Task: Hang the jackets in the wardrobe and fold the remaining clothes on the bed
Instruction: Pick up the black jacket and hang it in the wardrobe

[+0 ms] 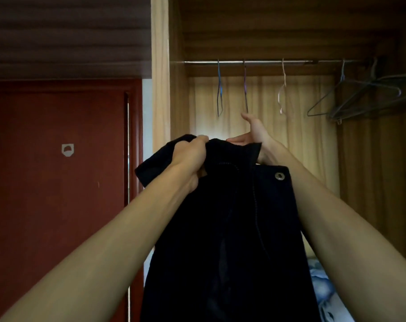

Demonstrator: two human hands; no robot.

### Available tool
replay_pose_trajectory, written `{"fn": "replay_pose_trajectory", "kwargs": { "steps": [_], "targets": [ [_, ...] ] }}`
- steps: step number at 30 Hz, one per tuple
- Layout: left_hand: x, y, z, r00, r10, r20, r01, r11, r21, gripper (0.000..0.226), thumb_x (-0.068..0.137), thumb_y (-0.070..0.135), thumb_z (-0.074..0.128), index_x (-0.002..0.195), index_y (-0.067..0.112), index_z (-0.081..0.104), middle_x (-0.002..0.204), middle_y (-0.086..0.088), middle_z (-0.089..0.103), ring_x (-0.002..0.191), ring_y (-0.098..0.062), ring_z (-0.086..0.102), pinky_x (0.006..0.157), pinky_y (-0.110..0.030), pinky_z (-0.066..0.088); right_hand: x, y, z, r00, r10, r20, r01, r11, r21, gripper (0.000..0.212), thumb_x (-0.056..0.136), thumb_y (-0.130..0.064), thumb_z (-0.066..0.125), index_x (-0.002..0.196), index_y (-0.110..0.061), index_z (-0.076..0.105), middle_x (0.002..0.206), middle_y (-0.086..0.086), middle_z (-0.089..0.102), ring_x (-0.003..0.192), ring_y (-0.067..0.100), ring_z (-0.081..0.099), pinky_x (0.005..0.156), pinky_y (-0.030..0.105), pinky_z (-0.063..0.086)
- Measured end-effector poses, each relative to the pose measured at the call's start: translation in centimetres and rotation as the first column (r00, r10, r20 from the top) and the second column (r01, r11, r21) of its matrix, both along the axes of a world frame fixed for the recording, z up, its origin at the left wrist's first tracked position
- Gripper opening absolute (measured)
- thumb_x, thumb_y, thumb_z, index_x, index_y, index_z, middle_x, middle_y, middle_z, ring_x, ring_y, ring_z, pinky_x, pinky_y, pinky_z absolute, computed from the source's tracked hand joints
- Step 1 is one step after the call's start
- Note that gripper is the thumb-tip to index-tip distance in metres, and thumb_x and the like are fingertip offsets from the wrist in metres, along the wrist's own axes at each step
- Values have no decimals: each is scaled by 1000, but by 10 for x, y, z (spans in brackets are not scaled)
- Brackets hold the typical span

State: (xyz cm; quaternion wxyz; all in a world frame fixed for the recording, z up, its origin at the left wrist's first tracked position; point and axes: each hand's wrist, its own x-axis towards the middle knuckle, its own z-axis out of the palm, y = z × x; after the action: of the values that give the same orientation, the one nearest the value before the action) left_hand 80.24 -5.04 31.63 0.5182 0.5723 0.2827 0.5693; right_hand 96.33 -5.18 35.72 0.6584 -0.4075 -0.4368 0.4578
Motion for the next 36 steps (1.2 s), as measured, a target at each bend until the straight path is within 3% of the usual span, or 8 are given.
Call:
{"fn": "replay_pose_trajectory", "kwargs": {
  "steps": [4,10,17,21,25,31,34,36],
  "targets": [
    [19,24,21,994,112,15,-112,992,49,25,98,22,55,113,4,63,99,-10,70,86,-24,69,57,-28,53,31,51,45,1000,19,6,-20,991,135,90,88,-59,57,156,-18,14,146,37,34,85,47,71,78,49,61],
    [31,52,21,952,287,-103,-266,947,181,30,101,33,54,90,6,63,97,-12,72,82,-24,68,61,-28,58,41,101,99,995,95,-31,-82,954,288,89,77,-57,74,149,-43,24,162,13,2,137,52,26,83,64,54],
    [37,79,13,877,430,-213,-362,884,296,45,99,40,56,94,-3,69,91,-16,74,79,-28,72,60,-30,58,41,140,135,988,-3,153,-36,966,257,48,83,-41,75,120,-26,49,148,9,26,115,37,44,78,44,62],
    [39,91,2,854,458,-247,-367,867,338,48,99,42,56,81,-2,64,76,-15,69,72,-25,70,53,-27,56,41,163,141,984,-43,173,-7,960,279,9,90,-10,61,93,-14,53,93,11,41,77,24,49,84,30,57],
    [42,106,-8,835,475,-277,-373,860,349,53,97,45,57,89,-7,65,74,-15,64,67,-26,66,58,-32,54,46,179,139,980,-76,184,-7,911,413,12,85,0,58,94,-8,56,78,6,48,61,14,47,49,18,47],
    [50,104,-34,870,387,-305,-336,919,208,43,98,44,57,80,5,57,64,-6,56,53,-16,56,47,-23,45,61,176,83,972,94,214,-180,884,431,32,80,9,57,105,-6,44,81,13,56,60,16,57,55,23,51],
    [51,103,-62,884,353,-307,-319,935,156,39,97,44,58,79,10,56,75,-8,58,68,-20,60,63,-34,54,68,154,26,958,232,166,-279,886,370,76,83,19,49,149,3,14,115,36,57,68,16,55,59,24,51],
    [49,99,-83,891,329,-314,-306,944,119,41,96,45,59,79,8,59,78,-11,61,74,-24,64,77,-44,57,70,131,-16,930,353,106,-368,866,339,64,85,22,45,145,4,33,119,35,58,69,15,55,59,23,50]
  ]
}}
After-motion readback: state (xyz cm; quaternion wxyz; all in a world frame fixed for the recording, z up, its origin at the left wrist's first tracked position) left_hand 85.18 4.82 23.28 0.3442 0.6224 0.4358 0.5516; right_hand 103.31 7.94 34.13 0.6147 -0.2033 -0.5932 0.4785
